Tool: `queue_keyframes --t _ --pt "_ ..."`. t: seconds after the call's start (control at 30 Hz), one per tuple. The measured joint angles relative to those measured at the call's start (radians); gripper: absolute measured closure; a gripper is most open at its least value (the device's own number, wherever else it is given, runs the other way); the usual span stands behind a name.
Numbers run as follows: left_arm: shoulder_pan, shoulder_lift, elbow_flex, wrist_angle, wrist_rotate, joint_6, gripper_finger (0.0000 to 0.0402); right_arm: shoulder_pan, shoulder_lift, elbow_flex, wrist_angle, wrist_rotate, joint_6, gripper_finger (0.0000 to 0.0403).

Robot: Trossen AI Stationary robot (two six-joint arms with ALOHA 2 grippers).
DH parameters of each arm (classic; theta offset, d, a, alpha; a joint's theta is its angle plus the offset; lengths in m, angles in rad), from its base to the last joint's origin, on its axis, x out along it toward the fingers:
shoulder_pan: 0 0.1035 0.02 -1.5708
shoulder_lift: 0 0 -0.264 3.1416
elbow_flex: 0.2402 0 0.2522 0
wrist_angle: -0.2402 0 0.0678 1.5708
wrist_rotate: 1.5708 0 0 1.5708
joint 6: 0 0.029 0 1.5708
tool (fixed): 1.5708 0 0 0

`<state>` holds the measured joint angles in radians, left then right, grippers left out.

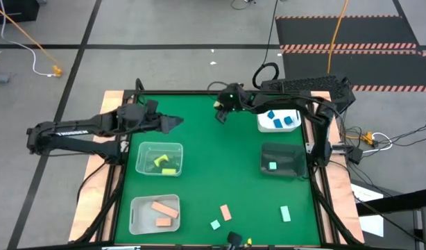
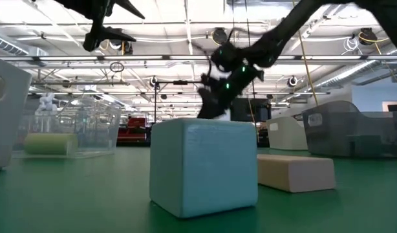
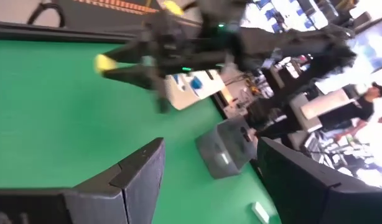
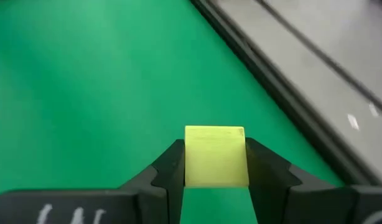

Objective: Sort & place blocks by color
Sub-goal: Put the green block into the transparent bin

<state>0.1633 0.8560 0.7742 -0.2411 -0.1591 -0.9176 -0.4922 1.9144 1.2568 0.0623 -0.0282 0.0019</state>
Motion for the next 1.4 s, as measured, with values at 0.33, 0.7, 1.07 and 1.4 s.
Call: queue_keyframes --t 0.33,0.7,1.07,1.4 --pt "0.022 0.067 0.0 0.012 0.018 -0.053 0.0147 0.207 -0.216 0.0 0.07 -0.029 -0.273 0.0285" --pt "-0.022 0.242 0.0 0.315 0.139 -0.048 0.0147 0.418 -0.271 0.0 0.151 0.199 -0.39 0.0285" --pt "-0.042 0.285 0.0 0.357 0.176 -0.056 0.0208 0.463 -0.27 0.0 0.15 0.27 -0.38 0.0285" --pt "-0.041 0.284 -0.002 0.364 0.174 0.006 0.0337 0.49 -0.27 0.0 0.159 0.288 -0.397 0.0285"
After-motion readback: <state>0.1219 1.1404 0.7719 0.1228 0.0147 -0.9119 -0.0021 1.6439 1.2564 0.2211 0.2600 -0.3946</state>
